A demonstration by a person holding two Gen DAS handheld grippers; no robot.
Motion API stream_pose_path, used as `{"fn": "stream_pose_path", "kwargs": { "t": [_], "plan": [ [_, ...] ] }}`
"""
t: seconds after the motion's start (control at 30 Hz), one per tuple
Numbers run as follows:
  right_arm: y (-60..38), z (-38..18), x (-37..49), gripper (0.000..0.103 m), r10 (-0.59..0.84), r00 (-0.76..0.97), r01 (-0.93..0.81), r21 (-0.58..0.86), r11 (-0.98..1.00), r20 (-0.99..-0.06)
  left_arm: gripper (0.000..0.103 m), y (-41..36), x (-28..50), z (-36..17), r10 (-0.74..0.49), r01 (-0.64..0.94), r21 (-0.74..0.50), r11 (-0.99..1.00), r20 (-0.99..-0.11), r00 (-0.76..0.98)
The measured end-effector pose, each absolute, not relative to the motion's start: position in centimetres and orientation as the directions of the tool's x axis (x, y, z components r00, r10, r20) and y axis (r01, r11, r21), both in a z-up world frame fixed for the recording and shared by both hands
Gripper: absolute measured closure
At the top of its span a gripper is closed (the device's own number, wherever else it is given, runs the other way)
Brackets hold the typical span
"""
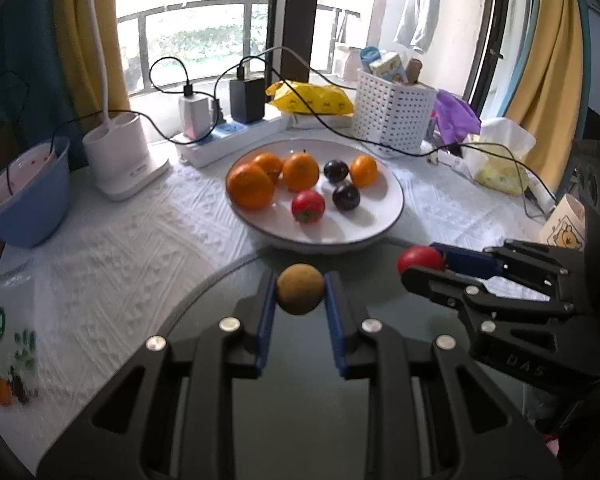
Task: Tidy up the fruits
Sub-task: 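Carry the yellow fruit and tomato over the white plate with both grippers, then open both grippers to drop the yellow fruit and tomato onto the plate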
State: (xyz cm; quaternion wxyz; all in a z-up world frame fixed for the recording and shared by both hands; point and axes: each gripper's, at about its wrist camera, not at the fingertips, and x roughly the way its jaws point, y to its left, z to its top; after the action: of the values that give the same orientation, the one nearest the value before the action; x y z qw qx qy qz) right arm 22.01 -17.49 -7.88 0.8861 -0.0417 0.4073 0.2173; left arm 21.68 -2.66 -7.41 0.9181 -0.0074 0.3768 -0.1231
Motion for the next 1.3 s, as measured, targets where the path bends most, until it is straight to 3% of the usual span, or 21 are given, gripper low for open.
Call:
{"fn": "stream_pose_path", "kwargs": {
  "t": [0.53, 1.3],
  "plan": [
    [-18.5, -6.4, 27.4, 0.071, 0.328, 0.608, -0.404, 0.074, 0.912, -0.724, 0.078, -3.9, 27.2, -6.6, -0.250, 0.242, -0.107, 0.964, -0.672, 0.697],
    [-18.3, -7.7, 31.0, 0.071, 0.332, 0.585, -0.395, 0.098, 0.914, -0.740, 0.077, -4.7, 31.2, -8.8, -0.258, 0.256, -0.114, 0.960, -0.715, 0.650]
  ]
}}
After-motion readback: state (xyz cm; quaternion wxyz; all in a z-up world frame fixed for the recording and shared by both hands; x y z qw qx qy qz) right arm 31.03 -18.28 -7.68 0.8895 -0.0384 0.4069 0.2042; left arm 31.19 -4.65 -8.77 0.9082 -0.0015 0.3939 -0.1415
